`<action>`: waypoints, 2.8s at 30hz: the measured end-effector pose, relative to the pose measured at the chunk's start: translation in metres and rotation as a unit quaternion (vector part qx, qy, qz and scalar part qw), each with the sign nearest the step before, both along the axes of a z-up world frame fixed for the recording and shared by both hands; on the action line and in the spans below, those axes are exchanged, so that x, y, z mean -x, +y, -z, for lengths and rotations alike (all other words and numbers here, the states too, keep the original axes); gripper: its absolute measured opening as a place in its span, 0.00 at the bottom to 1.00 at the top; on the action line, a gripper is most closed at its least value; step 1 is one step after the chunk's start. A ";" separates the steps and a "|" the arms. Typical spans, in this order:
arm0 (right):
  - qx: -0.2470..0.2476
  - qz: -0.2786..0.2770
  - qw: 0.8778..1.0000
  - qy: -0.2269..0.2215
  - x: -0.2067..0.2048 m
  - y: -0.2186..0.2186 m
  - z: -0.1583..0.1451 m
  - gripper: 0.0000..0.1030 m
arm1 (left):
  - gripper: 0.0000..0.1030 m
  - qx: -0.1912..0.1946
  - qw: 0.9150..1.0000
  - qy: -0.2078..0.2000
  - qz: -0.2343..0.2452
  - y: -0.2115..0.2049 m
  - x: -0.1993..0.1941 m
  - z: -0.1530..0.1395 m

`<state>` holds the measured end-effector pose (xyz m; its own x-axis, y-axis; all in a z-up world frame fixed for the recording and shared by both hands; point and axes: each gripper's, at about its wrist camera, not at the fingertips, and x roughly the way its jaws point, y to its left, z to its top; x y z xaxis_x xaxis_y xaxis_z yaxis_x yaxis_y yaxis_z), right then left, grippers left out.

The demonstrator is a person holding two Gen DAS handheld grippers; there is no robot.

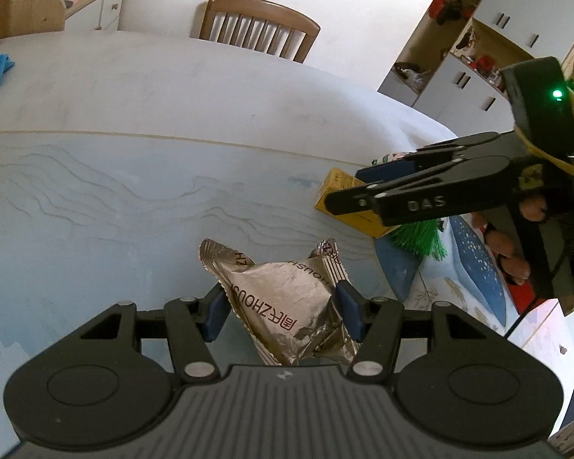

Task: Organize objects
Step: 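Close left gripper on silver foil bag while right gripper grasps yellow box, then lift and carry the foil bag and yellow box over the red shoebox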

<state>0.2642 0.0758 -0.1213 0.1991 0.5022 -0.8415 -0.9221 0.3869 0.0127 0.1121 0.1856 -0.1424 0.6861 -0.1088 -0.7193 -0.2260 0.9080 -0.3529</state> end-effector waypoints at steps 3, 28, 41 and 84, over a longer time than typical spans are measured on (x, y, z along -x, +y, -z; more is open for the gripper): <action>0.011 -0.011 1.000 0.000 0.001 0.007 0.006 0.41 | 0.57 0.001 1.000 -0.001 -0.004 0.001 0.004 0.000; -0.012 0.013 1.000 0.018 0.052 -0.038 -0.041 0.28 | 0.57 -0.009 0.999 -0.027 -0.020 -0.014 0.020 -0.031; -0.055 0.064 0.996 0.000 0.074 -0.116 -0.100 0.28 | 0.57 -0.038 0.998 -0.053 0.013 -0.061 0.009 -0.073; -0.099 0.305 0.946 -0.049 -0.054 -0.456 -0.113 0.28 | 0.57 -0.093 0.975 -0.053 0.196 -0.368 -0.170 -0.111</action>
<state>0.3181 -0.3800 -0.0087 0.5754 0.4136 -0.7055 -0.5283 0.8465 0.0655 0.2822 -0.1821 -0.0313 0.6900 -0.2526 -0.6783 0.1805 0.9676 -0.1768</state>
